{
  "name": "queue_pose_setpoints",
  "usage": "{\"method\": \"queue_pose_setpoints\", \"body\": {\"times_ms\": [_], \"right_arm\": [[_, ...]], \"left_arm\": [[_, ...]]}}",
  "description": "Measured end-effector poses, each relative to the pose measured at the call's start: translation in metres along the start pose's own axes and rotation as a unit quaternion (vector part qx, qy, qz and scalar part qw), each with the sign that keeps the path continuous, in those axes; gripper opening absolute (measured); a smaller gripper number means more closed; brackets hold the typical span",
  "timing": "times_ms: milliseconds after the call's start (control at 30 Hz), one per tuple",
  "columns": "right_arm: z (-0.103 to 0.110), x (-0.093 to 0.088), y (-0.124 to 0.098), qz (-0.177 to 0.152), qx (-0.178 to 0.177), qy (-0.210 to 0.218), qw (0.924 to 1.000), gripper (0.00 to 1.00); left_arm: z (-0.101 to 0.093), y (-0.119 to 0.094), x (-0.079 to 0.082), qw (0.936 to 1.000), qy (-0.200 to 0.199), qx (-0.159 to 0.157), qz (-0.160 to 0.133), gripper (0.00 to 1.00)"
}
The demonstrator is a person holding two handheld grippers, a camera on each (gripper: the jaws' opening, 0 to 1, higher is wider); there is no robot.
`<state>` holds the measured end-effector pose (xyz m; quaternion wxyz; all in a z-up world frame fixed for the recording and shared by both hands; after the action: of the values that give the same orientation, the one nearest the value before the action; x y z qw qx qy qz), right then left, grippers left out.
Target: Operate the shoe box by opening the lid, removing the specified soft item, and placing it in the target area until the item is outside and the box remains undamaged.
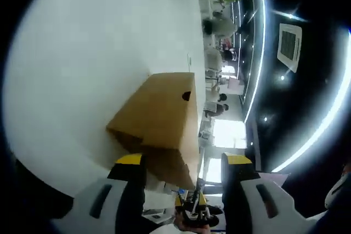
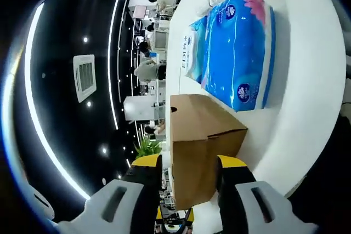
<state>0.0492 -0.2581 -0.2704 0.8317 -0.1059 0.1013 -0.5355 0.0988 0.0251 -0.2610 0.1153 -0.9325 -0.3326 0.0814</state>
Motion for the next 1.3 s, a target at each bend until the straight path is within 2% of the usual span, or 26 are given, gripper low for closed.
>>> {"method": "queue_pose_setpoints", "body": {"times_ms": [133, 167, 267, 400, 567, 667, 700, 800, 933, 1067, 1300], "right_arm": [[-0.002, 0.004, 0.003, 0.01, -0.008, -0.026, 0.9996, 0.39], [0.002, 0.001, 0.004, 0.01, -0.007, -0.025, 0.9996, 0.39], [0.01, -0.009, 0.006, 0.014, -0.007, -0.029, 0.9995, 0.4], [0.008, -0.006, 0.007, 0.018, -0.012, -0.032, 0.9992, 0.44], [-0.001, -0.002, 0.008, 0.025, -0.021, -0.027, 0.9991, 0.42], [0.001, -0.003, 0.011, 0.027, -0.021, -0.03, 0.9989, 0.44], [-0.001, -0.003, 0.012, 0.03, -0.026, -0.032, 0.9987, 0.43], [-0.001, -0.003, 0.013, 0.032, -0.02, -0.037, 0.9986, 0.35], [-0.005, -0.002, 0.012, 0.029, -0.023, -0.032, 0.9988, 0.35], [-0.004, 0.003, 0.014, 0.024, -0.024, -0.041, 0.9986, 0.3], [-0.003, 0.007, 0.022, 0.015, -0.025, -0.043, 0.9986, 0.29]], "left_arm": [[0.004, 0.003, 0.002, 1.0, -0.002, 0.003, 0.0, 0.55], [0.005, 0.004, 0.002, 0.9999, 0.011, 0.006, 0.0, 0.55], [0.007, 0.005, 0.002, 0.9999, 0.012, 0.007, -0.001, 0.55], [0.006, 0.003, 0.001, 0.9999, 0.011, 0.004, -0.007, 0.54], [0.01, 0.0, 0.002, 0.9999, 0.0, 0.002, -0.012, 0.46], [0.012, -0.001, 0.003, 0.9998, 0.015, 0.009, -0.01, 0.44], [0.016, -0.001, 0.003, 0.9995, 0.022, 0.021, -0.009, 0.41], [0.015, -0.003, 0.001, 0.9995, 0.02, 0.025, -0.008, 0.36], [0.019, -0.004, 0.003, 0.9993, 0.012, 0.034, -0.015, 0.3], [0.02, -0.002, 0.005, 0.9994, 0.017, 0.027, -0.015, 0.3], [0.019, -0.004, 0.004, 0.9993, 0.019, 0.025, -0.02, 0.3]]}}
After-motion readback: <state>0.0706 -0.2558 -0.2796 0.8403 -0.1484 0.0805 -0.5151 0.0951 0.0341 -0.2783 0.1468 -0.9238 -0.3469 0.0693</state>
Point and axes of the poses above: the point that each gripper's makers call its tool centre point, and the gripper's own axes: y roughly forward along the fingers, z roughly to its left, x roughly out of its top, the point moved 3 cm from there along -y, roughly backward along the fingers, and after that the axes turned 6 degrees about z, right-handed, at the moved point
